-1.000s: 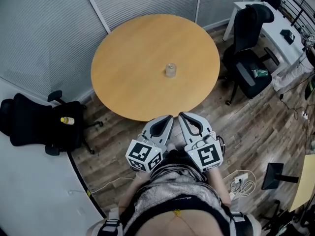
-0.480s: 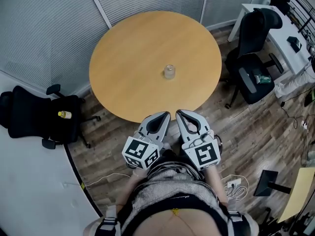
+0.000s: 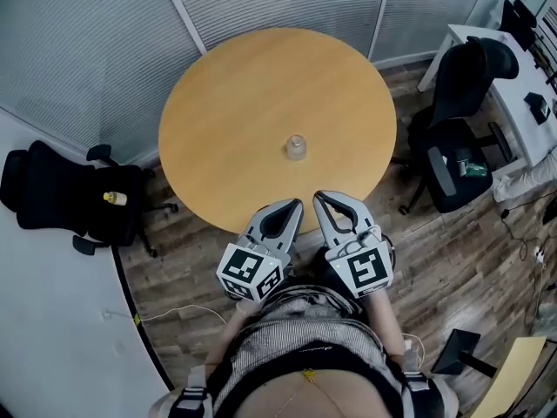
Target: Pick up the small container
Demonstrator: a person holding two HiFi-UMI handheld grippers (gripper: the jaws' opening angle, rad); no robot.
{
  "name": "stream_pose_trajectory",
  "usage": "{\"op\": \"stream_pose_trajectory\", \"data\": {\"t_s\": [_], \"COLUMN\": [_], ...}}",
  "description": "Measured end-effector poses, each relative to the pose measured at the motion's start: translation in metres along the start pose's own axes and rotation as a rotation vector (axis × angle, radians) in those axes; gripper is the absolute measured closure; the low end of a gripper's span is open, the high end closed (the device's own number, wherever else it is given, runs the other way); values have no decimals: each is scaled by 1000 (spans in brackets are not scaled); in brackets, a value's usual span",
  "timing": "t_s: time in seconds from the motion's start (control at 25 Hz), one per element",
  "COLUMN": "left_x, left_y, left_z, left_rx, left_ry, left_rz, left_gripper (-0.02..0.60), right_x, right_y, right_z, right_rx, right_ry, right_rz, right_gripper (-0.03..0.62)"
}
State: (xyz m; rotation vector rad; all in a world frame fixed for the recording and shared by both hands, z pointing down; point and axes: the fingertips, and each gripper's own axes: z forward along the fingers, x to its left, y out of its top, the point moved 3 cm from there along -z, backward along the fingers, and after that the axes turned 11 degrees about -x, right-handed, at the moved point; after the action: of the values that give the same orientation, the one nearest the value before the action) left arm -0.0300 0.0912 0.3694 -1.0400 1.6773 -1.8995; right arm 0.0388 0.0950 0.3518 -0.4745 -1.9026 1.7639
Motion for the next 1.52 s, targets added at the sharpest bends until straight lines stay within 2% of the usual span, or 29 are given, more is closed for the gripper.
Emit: {"op": "stream_pose_trajectory", "data": {"t_s": [0.84, 1.24, 1.36, 1.52], "left_x": [-10, -7, 1, 17], "left_y": [-5, -11, -9, -6], "left_z": [74, 62, 58, 58], "left_rx": [-38, -73, -67, -55], "left_ry": [160, 254, 272, 260], "left_rz": [9, -19, -18, -24], "left_gripper": [578, 578, 578, 578], "right_x": [-80, -78, -74, -74], "right_y": [-14, -28, -27, -26], "right_z": [3, 15, 21, 31], "right_rx": [-39, -12, -2, 3], "right_ry": [153, 262, 264, 246], "right_rz": [30, 26, 53, 33], "right_gripper": [574, 574, 574, 574]}}
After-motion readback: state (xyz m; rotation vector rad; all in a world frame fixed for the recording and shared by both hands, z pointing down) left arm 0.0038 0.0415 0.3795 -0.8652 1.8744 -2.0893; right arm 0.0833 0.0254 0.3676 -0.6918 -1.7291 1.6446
